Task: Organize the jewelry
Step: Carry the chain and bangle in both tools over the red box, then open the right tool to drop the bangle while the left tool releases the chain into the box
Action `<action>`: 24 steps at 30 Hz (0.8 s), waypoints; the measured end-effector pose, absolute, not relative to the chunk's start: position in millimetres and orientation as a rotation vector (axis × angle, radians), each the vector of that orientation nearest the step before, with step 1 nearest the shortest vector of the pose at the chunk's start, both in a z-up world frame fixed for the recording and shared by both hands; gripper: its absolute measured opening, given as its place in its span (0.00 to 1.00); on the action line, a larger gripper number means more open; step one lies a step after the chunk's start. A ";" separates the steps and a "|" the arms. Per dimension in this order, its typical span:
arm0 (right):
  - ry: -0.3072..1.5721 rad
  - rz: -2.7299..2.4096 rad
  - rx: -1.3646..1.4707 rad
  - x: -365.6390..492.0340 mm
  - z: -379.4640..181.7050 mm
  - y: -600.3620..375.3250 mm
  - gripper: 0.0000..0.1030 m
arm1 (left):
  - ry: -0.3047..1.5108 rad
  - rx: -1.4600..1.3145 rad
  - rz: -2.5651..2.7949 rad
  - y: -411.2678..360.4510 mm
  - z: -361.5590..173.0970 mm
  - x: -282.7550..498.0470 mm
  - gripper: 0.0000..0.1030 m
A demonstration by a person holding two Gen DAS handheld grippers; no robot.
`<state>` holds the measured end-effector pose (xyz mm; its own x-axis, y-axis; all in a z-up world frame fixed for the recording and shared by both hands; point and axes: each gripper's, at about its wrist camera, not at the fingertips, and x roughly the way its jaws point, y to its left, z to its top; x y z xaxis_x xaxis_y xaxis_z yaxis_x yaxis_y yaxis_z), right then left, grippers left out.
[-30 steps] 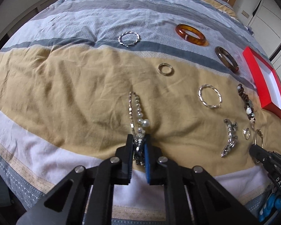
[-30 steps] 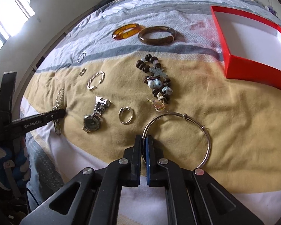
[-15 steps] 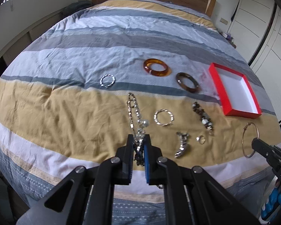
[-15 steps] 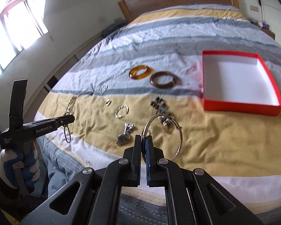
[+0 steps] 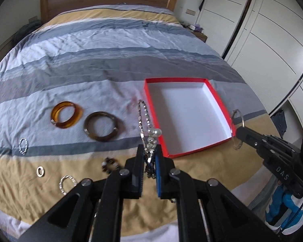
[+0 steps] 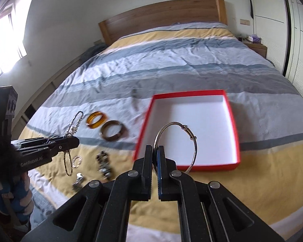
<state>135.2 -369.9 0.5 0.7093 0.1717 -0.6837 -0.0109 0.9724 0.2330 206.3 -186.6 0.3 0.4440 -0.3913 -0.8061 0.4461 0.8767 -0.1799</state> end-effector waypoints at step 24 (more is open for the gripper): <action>0.992 0.052 0.188 236.3 -110.6 -435.9 0.09 | 1.084 0.177 -0.570 -308.0 -112.7 274.0 0.13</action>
<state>236.3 -435.9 -110.6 0.5470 0.1290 -0.8271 0.0423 0.9825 0.1812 274.0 -308.0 -112.7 0.3411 -0.3512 -0.8719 0.5200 0.8432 -0.1362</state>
